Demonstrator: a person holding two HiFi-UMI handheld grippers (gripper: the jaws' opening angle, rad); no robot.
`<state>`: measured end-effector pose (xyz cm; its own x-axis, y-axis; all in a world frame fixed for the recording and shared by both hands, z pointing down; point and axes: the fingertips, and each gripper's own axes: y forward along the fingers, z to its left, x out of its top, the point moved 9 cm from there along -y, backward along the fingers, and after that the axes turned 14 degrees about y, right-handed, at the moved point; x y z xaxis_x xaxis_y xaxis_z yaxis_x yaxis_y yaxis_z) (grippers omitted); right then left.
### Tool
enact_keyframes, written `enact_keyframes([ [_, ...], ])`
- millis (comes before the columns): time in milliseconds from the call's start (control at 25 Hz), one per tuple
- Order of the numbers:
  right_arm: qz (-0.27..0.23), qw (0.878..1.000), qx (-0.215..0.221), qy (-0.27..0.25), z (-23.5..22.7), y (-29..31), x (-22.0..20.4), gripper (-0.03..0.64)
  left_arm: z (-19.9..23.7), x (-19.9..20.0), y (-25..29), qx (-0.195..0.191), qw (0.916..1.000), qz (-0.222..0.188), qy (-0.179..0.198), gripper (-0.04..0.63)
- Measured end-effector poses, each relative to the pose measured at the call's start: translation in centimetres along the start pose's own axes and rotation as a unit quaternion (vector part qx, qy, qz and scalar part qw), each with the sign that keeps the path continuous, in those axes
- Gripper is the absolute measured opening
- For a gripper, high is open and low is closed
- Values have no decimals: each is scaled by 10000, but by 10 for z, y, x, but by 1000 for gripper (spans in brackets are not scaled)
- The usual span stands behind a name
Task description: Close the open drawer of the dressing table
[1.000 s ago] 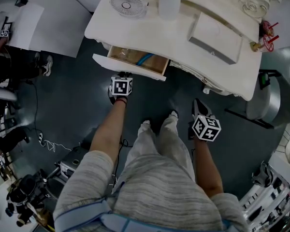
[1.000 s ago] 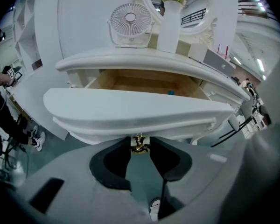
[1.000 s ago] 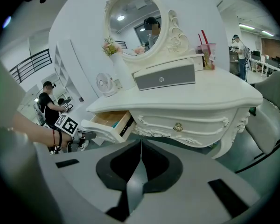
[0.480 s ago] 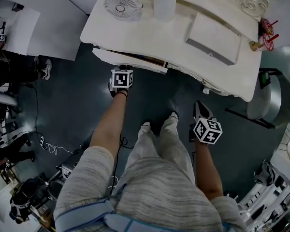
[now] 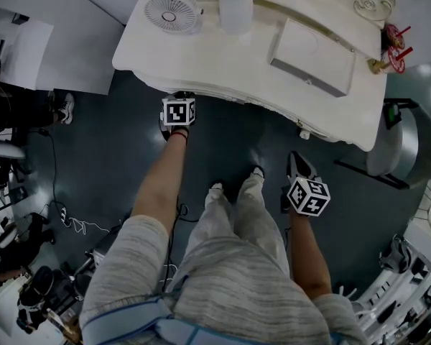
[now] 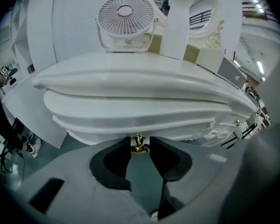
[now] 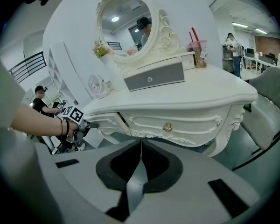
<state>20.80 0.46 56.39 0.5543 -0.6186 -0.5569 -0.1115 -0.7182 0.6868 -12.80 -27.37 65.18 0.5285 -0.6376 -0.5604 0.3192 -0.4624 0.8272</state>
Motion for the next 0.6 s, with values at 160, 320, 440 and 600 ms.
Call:
enact_keyframes([
  [160,3,10000,-7,4,-2,1,2,15,1,9,6,-11,10000,16,-6,135],
  [320,11,10000,-26,-2,-4,0,1,14,4,16,11,-28,10000,15,-35,135],
  [440,16,10000,-57,6,-9,-1,2,15,4,23,15,-34,10000,22,-23,135],
  [600,14,9999,-88,44,-14,-1,2,15,6,27,18,-34,10000,59,-26,135],
])
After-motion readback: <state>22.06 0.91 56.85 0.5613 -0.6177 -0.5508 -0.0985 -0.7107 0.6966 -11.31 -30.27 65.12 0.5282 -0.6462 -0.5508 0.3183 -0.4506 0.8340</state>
